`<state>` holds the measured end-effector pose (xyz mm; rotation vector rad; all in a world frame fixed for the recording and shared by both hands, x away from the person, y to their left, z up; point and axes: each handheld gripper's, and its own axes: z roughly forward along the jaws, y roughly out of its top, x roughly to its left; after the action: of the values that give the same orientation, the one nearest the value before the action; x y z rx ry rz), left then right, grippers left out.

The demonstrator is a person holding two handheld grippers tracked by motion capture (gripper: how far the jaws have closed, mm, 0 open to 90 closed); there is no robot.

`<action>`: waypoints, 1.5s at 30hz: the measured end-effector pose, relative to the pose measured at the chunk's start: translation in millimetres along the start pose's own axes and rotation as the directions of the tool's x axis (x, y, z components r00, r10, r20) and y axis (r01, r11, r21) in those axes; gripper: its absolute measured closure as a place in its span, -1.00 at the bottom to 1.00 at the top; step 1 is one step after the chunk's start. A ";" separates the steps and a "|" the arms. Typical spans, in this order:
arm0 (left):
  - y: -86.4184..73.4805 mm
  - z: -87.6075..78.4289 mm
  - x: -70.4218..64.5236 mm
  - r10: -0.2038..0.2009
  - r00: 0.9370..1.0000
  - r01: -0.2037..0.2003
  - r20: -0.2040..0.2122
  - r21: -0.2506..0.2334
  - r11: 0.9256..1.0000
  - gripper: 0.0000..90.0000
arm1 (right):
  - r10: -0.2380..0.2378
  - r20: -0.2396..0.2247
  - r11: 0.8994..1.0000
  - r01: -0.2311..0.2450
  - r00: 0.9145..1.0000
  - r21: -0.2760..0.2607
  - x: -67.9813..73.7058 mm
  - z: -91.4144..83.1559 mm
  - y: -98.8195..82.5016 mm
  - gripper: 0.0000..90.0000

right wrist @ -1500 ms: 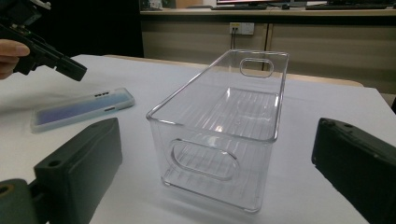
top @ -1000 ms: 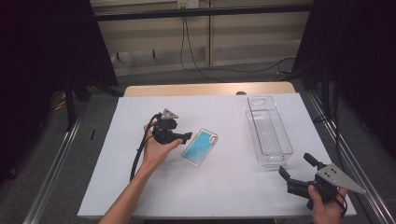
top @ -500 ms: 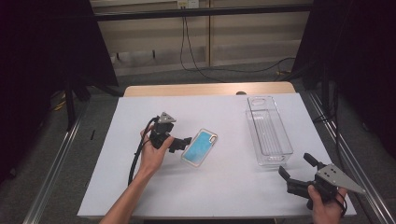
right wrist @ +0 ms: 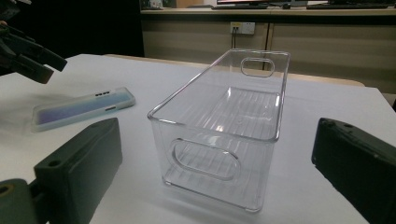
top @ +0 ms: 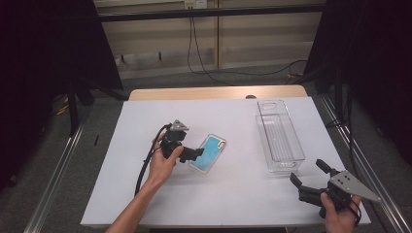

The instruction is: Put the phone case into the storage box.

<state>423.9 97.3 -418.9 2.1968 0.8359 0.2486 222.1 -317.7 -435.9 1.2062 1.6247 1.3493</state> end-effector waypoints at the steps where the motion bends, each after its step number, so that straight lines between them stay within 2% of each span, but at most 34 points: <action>1: 0.0 0.0 0.0 0.000 1.000 0.000 0.000 0.000 1.000 -0.91 | 0.000 0.000 1.000 0.000 1.000 0.000 0.0 0.0 0.0 -0.97; 4: 3.3 4.3 -5.4 0.011 1.000 -0.010 -0.015 0.031 0.999 -0.89 | -0.001 -0.001 1.000 0.001 1.000 0.001 0.1 0.1 0.0 -0.97; 8: 9.1 10.2 -7.8 -0.012 0.999 0.010 0.037 0.049 0.999 -0.89 | -0.002 -0.002 1.000 0.002 1.000 0.001 0.0 -0.1 -0.2 -0.97; 14: 12.0 20.8 -12.1 -0.016 0.998 0.011 0.063 0.083 0.997 -0.89 | 0.000 -0.001 1.000 0.000 1.000 0.002 0.1 0.2 -0.1 -0.97; 21: 14.7 32.0 -12.3 -0.023 0.997 0.013 0.073 0.134 0.991 -0.88 | -0.001 -0.002 1.000 0.001 1.000 0.001 -0.1 0.1 -0.2 -0.97; 32: 19.0 43.8 -18.0 0.006 0.999 -0.014 0.048 0.180 0.984 -0.84 | -0.001 -0.004 1.000 0.001 1.000 0.002 -0.2 0.3 -0.2 -0.97; 33: 19.8 45.4 -18.4 0.020 0.999 -0.028 0.043 0.188 0.982 -0.84 | -0.003 -0.004 1.000 0.003 1.000 0.003 -0.3 0.3 -0.3 -0.97; 42: 18.7 55.9 -20.3 0.011 0.999 -0.019 0.041 0.217 0.976 -0.82 | -0.002 -0.009 1.000 0.002 1.000 0.005 0.0 0.7 -0.3 -0.97; 45: 18.4 56.8 -20.1 0.006 0.999 -0.014 0.040 0.215 0.977 -0.83 | -0.002 -0.008 1.000 0.002 1.000 0.006 -0.2 0.9 -0.5 -0.97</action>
<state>441.1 41.9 -443.6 2.3994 0.8642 0.1239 222.9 -317.6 -436.6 1.2039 1.6363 1.3503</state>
